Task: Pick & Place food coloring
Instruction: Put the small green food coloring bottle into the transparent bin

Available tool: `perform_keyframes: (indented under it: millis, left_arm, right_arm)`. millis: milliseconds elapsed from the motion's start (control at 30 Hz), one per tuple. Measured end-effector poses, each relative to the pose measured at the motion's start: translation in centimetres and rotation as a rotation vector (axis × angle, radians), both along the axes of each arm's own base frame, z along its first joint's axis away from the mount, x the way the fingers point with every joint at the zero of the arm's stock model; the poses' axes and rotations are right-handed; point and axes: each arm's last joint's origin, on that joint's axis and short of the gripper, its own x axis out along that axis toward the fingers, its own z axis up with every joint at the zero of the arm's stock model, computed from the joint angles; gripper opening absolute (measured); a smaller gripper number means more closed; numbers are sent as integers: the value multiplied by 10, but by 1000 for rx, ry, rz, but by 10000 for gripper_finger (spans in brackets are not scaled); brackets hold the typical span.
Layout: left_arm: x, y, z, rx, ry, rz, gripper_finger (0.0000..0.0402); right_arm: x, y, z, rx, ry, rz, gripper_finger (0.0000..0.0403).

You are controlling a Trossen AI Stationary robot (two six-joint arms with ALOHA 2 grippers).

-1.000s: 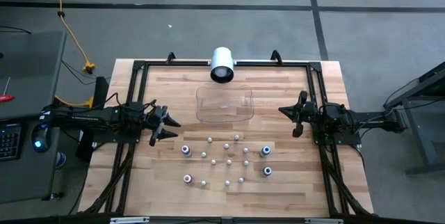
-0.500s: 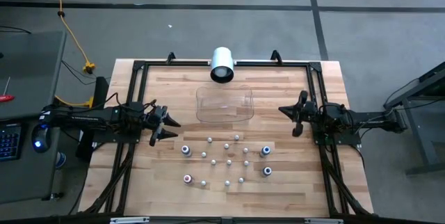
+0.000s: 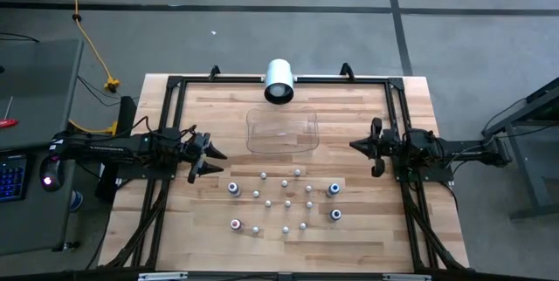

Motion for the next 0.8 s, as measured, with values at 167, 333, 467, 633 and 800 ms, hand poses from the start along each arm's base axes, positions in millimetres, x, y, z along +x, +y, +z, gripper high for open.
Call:
perform_keyframes:
  millis: [167, 333, 467, 633, 800]
  left_arm:
    - [0, 0, 0, 0, 0, 0, 234]
    - [0, 0, 0, 0, 0, 0, 234]
    - [0, 0, 0, 0, 0, 0, 234]
    - [0, 0, 0, 0, 0, 0, 234]
    - [0, 0, 0, 0, 1, 0, 234]
  right_arm:
    - [-1, 1, 6, 1, 27, 25, 1]
    - [-3, 0, 27, -48, 125, 17, 9]
    - [-1, 0, 55, -62, 150, -6, 20]
    - [9, 0, 92, -79, 213, -14, 38]
    - [28, 0, 131, -93, 314, -3, 63]
